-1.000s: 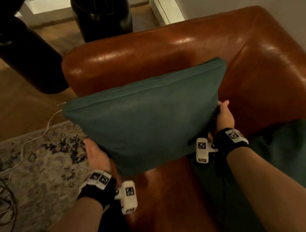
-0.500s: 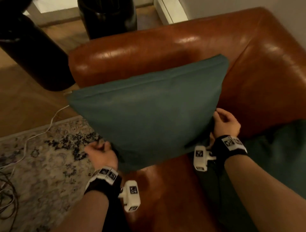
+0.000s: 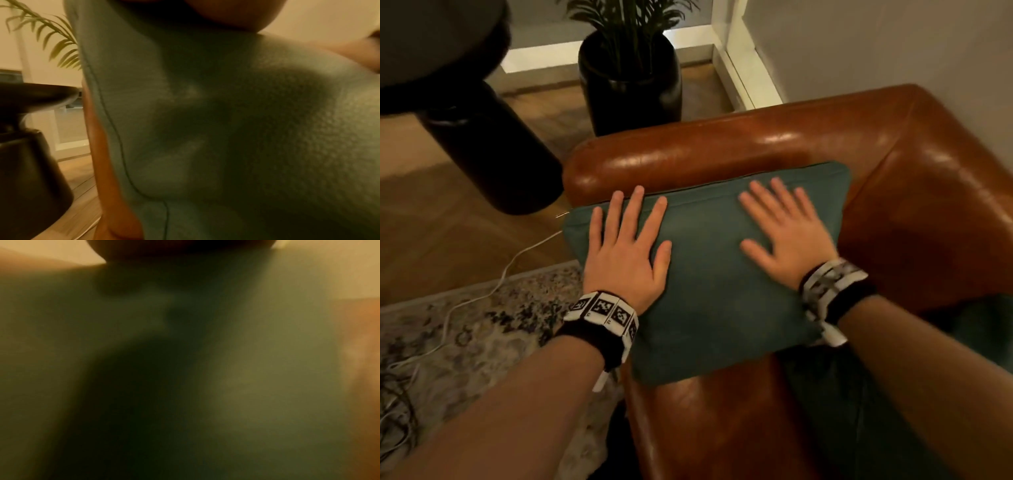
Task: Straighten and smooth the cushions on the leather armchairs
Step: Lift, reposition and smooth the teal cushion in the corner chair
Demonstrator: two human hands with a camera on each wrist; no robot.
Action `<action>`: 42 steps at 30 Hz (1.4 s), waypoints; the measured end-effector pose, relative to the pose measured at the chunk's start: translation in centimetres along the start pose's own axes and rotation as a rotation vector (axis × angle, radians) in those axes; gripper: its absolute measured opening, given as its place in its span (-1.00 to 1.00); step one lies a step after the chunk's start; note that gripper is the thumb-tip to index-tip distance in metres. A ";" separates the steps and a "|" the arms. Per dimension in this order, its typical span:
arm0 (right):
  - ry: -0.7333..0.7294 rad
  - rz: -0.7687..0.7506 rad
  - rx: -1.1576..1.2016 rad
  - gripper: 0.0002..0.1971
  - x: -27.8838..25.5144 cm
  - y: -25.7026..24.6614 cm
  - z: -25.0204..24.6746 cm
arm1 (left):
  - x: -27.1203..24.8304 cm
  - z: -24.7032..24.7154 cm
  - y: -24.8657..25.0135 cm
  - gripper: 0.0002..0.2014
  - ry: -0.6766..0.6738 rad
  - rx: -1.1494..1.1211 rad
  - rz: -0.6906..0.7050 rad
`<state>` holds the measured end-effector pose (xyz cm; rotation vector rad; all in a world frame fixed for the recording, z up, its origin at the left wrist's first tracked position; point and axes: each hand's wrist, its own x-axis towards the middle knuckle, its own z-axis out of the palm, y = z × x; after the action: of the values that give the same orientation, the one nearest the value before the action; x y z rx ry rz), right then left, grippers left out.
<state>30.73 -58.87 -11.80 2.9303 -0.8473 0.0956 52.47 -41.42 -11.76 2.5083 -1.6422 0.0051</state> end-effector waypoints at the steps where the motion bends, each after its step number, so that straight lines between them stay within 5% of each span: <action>1: -0.034 0.094 -0.005 -0.30 0.1 1.6 -0.4 | -0.4 -0.1 0.3 -0.39 -0.005 -0.006 -0.003; 6: -0.066 0.300 0.000 -0.33 0.6 2.9 -1.5 | -0.5 -1.3 1.3 -0.36 -0.001 -0.041 -0.068; 11: -0.019 -0.010 0.091 -0.40 3.1 -2.3 -2.2 | 2.2 -2.2 2.1 -0.42 -0.050 -0.014 -0.057; 17: 0.025 -0.014 0.133 -0.57 5.8 0.3 -2.5 | 3.1 -2.2 0.9 -0.65 0.002 0.071 0.077; 23: 0.019 -0.033 0.126 -0.49 4.7 2.7 -2.2 | 2.1 -2.2 -1.5 -0.62 -0.018 0.070 0.043; 27: -0.137 0.179 0.055 -0.44 1.3 9.5 -1.3 | 1.0 -2.4 -5.7 -0.61 -0.027 0.122 -0.008; 30: -0.168 0.538 0.312 -0.47 0.0 11.5 -0.6 | -0.1 -2.0 -7.6 -0.58 0.013 -0.194 -0.124; 34: 0.071 0.972 0.981 -0.40 -2.3 8.8 -0.2 | -4.9 0.5 -8.2 -0.47 0.015 -0.874 -0.561; 37: 0.139 1.054 1.242 -0.60 -3.8 5.5 1.3 | -7.3 2.5 -5.0 -0.48 -0.077 -0.962 -0.646; 42: 0.397 1.206 1.090 -0.65 -3.0 5.3 1.9 | -4.9 2.8 -1.9 -0.79 0.217 -1.000 -0.923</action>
<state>25.38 -61.93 -13.54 2.2111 -2.9292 1.5084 52.00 -36.60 -15.13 2.0439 -0.1453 -0.4793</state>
